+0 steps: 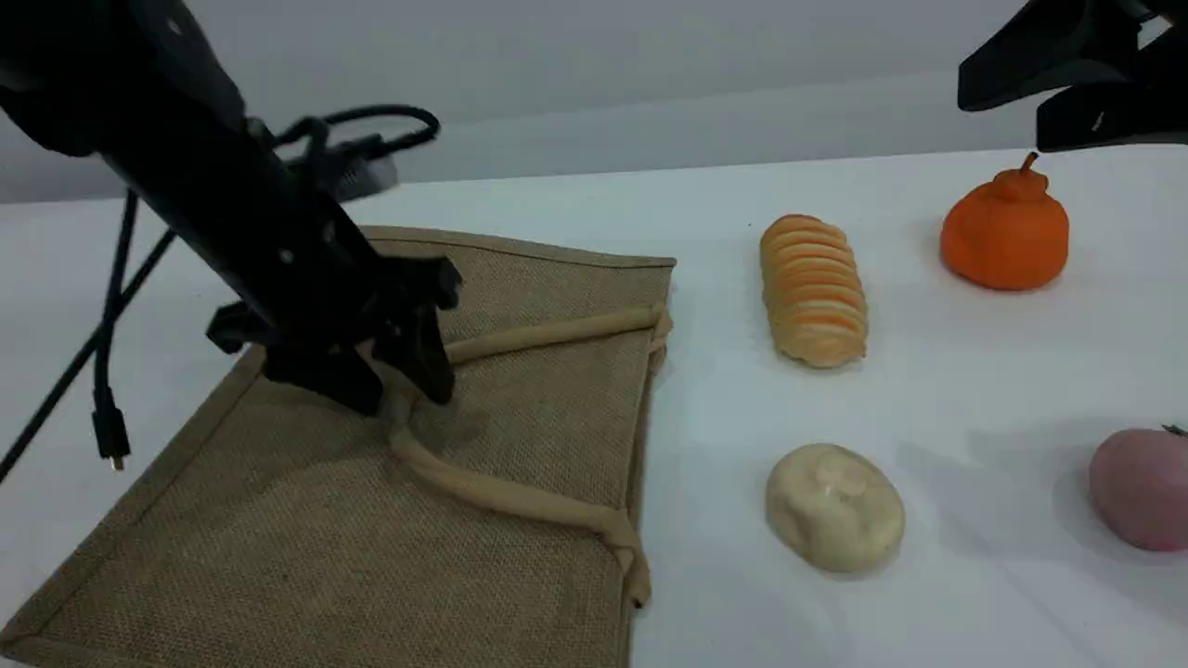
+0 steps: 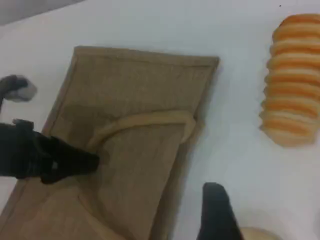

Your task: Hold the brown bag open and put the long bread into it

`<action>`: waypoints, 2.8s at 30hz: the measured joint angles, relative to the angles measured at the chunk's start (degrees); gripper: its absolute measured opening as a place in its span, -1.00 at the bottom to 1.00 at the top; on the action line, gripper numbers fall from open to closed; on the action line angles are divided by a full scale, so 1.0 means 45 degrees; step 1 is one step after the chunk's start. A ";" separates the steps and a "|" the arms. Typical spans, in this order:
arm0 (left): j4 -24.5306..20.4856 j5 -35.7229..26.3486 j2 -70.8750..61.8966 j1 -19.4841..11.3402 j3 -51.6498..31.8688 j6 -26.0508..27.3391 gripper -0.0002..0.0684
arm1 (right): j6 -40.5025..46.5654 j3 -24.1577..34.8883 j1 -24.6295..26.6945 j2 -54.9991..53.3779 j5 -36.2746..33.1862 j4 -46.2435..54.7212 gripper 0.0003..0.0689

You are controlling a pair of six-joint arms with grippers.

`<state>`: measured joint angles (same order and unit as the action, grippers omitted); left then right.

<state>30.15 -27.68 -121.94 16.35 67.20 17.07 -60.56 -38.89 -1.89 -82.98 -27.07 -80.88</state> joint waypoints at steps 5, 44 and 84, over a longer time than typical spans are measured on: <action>-0.0029 0.0190 -0.0529 0.0091 0.0096 -0.0492 0.29 | 0.0000 0.0000 0.0000 0.0000 0.0000 0.0000 0.11; -0.0209 -0.4673 0.5298 0.0091 0.2265 0.0386 -0.74 | -0.0646 0.0000 0.0000 0.0012 0.1382 -0.0154 0.11; -0.2700 -0.8448 0.8848 0.0080 0.3263 0.0451 -0.74 | -0.6392 -0.6345 -0.0950 -0.8971 0.1897 -0.4242 0.11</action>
<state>18.00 -65.70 -82.12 16.71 81.89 19.10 -89.33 -67.45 -6.16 -123.35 -18.53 -99.97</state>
